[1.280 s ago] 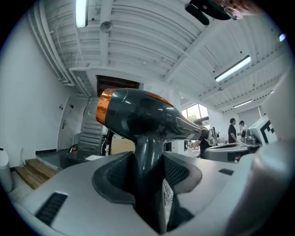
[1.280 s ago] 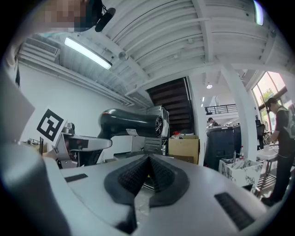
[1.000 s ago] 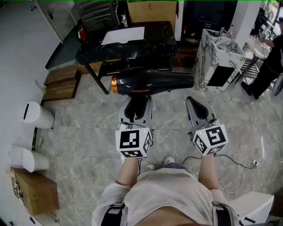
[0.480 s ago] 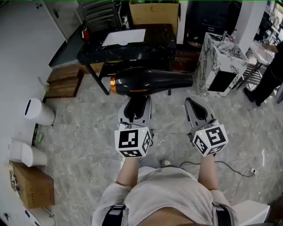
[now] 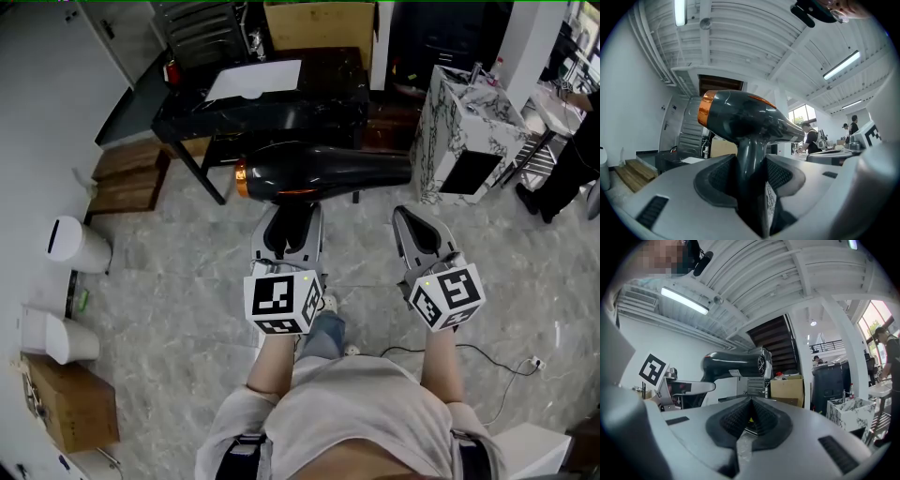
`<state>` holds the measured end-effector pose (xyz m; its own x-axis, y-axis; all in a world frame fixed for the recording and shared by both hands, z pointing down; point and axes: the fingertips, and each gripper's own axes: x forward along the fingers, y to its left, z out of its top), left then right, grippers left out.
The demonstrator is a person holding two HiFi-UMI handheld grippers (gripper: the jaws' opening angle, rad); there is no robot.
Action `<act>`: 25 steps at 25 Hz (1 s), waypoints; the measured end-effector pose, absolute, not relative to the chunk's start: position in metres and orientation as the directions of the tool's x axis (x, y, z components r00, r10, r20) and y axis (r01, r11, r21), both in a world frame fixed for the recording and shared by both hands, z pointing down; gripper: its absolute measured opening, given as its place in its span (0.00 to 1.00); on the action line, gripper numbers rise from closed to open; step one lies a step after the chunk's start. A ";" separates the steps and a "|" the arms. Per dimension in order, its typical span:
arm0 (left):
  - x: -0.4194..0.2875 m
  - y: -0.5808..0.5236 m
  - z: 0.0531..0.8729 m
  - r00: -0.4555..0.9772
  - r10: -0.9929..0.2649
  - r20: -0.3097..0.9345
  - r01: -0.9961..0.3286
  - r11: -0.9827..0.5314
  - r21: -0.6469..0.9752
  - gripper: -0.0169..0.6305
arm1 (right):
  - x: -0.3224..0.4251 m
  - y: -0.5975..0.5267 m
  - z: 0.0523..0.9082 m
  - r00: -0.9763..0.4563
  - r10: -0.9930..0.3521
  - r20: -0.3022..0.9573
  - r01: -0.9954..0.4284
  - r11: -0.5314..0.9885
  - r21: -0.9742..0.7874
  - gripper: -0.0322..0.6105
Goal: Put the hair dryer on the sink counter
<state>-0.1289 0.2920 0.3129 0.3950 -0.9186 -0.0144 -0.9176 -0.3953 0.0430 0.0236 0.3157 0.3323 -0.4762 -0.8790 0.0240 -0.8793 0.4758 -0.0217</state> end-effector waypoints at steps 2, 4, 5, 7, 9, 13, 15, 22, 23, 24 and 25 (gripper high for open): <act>-0.128 0.273 0.313 0.406 -0.914 -0.012 -0.913 -0.406 0.047 0.33 | 0.024 0.298 0.331 -0.469 -0.883 0.023 -0.883 0.468 -0.020 0.07; -0.127 0.251 0.312 0.416 -0.909 -0.013 -0.908 -0.416 0.050 0.33 | 0.023 0.277 0.328 -0.462 -0.886 0.022 -0.887 0.462 -0.018 0.07; -0.127 0.241 0.312 0.422 -0.907 -0.014 -0.905 -0.422 0.050 0.33 | 0.023 0.266 0.327 -0.459 -0.888 0.020 -0.888 0.459 -0.017 0.07; -0.127 0.220 0.313 0.432 -0.902 -0.019 -0.900 -0.433 0.047 0.33 | 0.020 0.246 0.327 -0.452 -0.892 0.011 -0.892 0.452 -0.014 0.07; -0.130 0.198 0.312 0.441 -0.897 -0.024 -0.896 -0.441 0.045 0.33 | 0.017 0.225 0.326 -0.444 -0.896 0.003 -0.896 0.444 -0.011 0.07; -0.137 0.146 0.305 0.459 -0.888 -0.028 -0.887 -0.460 0.046 0.33 | 0.011 0.176 0.320 -0.422 -0.907 -0.004 -0.906 0.422 -0.018 0.07; -0.139 0.125 0.305 0.471 -0.882 -0.031 -0.881 -0.472 0.040 0.33 | 0.007 0.157 0.321 -0.413 -0.911 -0.008 -0.911 0.413 -0.018 0.07; -0.149 0.075 0.308 0.506 -0.861 -0.039 -0.861 -0.508 0.034 0.33 | -0.006 0.115 0.324 -0.378 -0.926 -0.011 -0.926 0.378 -0.010 0.07; -0.149 0.070 0.309 0.509 -0.860 -0.038 -0.860 -0.510 0.036 0.33 | -0.006 0.110 0.325 -0.375 -0.927 -0.007 -0.927 0.375 -0.010 0.07; -0.149 0.065 0.310 0.511 -0.859 -0.037 -0.858 -0.512 0.039 0.33 | -0.006 0.105 0.327 -0.372 -0.928 -0.004 -0.928 0.372 -0.010 0.07; -0.149 0.060 0.311 0.513 -0.858 -0.036 -0.857 -0.514 0.042 0.33 | -0.005 0.101 0.327 -0.369 -0.929 -0.003 -0.929 0.369 -0.010 0.07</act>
<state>-0.1492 0.0600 0.3111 0.5132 -0.8575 -0.0365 -0.8565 -0.5144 0.0418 -0.0049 0.1005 0.3275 -0.3693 -0.9293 -0.0034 -0.9292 0.3693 -0.0099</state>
